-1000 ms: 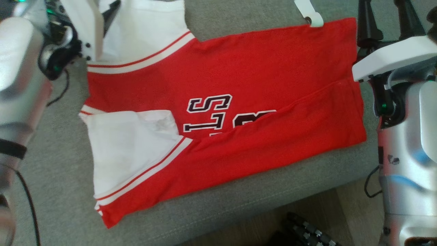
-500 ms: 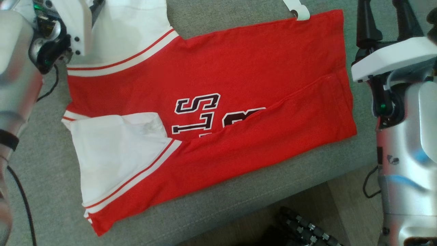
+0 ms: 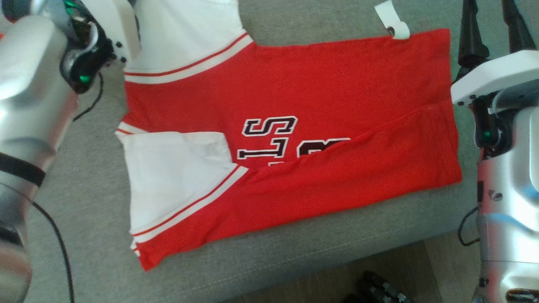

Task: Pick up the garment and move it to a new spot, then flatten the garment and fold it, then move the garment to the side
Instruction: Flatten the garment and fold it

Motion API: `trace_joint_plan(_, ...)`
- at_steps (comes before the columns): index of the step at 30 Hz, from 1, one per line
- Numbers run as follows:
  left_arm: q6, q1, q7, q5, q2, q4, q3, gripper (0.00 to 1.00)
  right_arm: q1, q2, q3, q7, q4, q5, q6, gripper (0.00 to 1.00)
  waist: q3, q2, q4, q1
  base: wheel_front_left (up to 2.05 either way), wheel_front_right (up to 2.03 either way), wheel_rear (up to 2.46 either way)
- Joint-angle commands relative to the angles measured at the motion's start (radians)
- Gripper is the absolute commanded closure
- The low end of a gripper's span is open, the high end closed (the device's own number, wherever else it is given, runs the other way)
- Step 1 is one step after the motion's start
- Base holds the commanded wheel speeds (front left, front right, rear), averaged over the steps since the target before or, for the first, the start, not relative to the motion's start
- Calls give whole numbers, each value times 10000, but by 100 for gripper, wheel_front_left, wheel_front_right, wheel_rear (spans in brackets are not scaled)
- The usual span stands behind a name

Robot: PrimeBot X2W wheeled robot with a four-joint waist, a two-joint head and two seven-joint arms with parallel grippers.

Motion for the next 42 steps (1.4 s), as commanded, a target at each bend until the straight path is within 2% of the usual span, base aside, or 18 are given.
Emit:
trace_joint_plan(1, 14, -249, -293, -129, 274, -285, 352, 100, -237, -138, 97, 54, -249, -42, 65, 0, -321, 0, 337, -1, 0, 0, 0)
trace_joint_plan(7, 14, 452, -1186, -448, 213, -957, 247, 100, -54, -569, -274, 426, 491, -133, 65, 0, -976, 0, 1083, -1, 0, 0, 0)
trace_joint_plan(16, 99, 1274, -1388, -520, 273, -1971, 15, 100, 9, -993, -858, 1325, 1645, -359, 65, 0, -1386, 0, 1573, -1, 0, 0, 0)
trace_joint_plan(24, 450, 1558, -1180, -489, 523, -2969, -93, 100, -382, -1444, -691, 2230, 2743, -524, 65, 0, -1086, 0, 1703, -1, 0, 0, 0)
trace_joint_plan(34, 689, 1385, -979, -473, 722, -3578, -59, 100, -1304, -1888, -273, 2291, 3841, -715, 65, 0, -503, 0, 1861, -1, 0, 0, 0)
trace_joint_plan(39, 786, 1304, -965, -487, 756, -3577, -15, 100, -1551, -2015, 31, 2740, 4511, -599, 65, 0, -393, 0, 1921, -1, 0, 0, 0)
trace_joint_plan(40, 807, 1290, -969, -489, 760, -3558, -5, 100, -1598, -2025, 63, 2822, 4618, -519, 65, 54, -387, 0, 1925, -1, 0, 0, 0)
trace_joint_plan(41, 824, 1275, -972, -488, 769, -3536, 3, 100, -1644, -2043, 100, 2855, 4692, -458, 65, 100, -384, 0, 1926, -1, 0, 0, 0)
trace_joint_plan(42, 844, 1252, -976, -470, 789, -3508, 5, 100, -1683, -2070, 142, 2874, 4757, -417, 65, 100, -380, 0, 1923, -1, 0, 0, 0)
